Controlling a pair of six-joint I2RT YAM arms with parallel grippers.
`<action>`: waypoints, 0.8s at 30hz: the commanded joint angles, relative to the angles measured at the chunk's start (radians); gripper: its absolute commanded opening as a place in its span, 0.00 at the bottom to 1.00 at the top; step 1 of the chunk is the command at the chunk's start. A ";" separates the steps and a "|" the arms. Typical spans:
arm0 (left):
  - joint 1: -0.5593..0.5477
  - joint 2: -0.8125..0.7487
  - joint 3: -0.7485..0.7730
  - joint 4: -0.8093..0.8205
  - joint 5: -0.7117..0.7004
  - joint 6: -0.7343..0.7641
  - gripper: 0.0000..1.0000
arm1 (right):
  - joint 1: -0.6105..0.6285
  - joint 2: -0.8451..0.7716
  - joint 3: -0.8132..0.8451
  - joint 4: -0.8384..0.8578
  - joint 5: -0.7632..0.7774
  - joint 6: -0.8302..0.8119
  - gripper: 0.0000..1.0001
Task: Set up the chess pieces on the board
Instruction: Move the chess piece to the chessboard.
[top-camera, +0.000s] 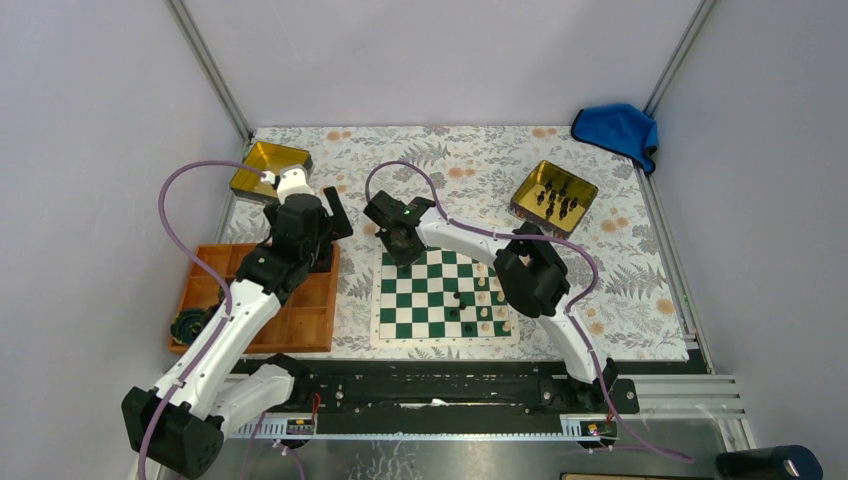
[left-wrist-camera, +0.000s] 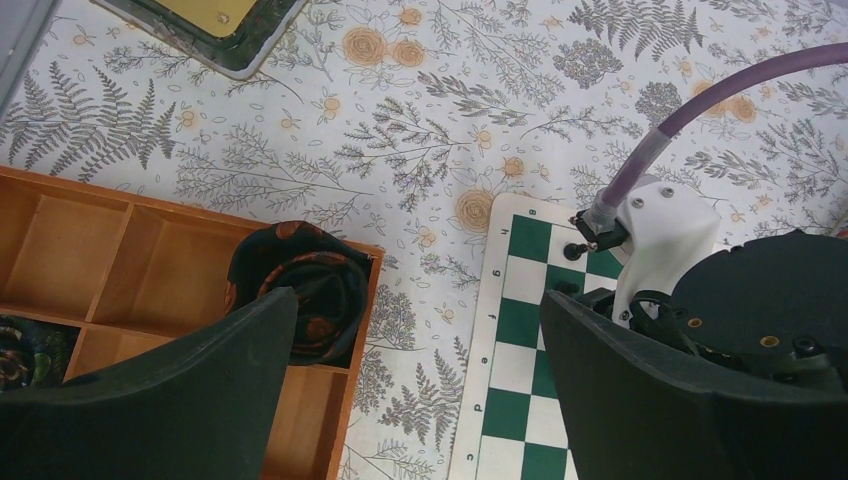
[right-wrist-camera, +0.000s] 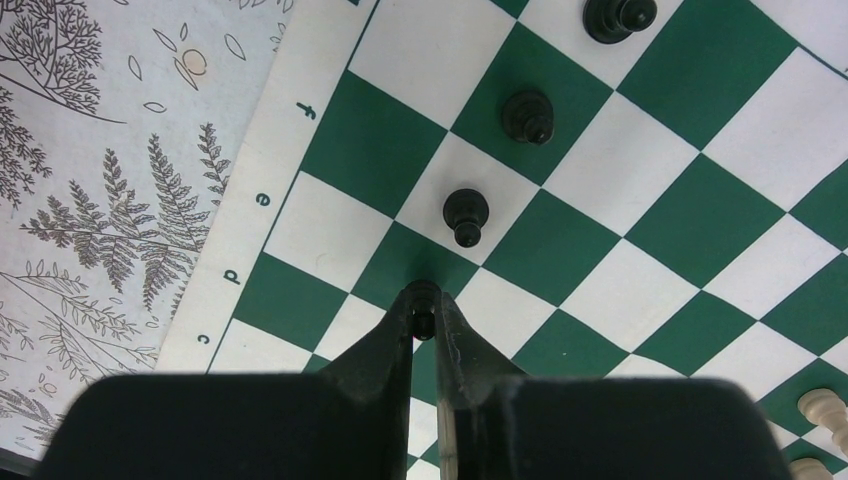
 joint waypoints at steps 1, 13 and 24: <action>0.004 -0.013 -0.014 0.008 -0.010 0.015 0.99 | 0.013 0.011 0.040 -0.004 -0.019 -0.004 0.05; 0.003 -0.003 -0.015 0.009 -0.006 0.011 0.99 | 0.014 0.015 0.017 0.014 -0.030 -0.003 0.08; 0.003 0.002 -0.013 0.008 -0.003 0.010 0.99 | 0.014 -0.012 -0.003 0.032 -0.026 -0.004 0.34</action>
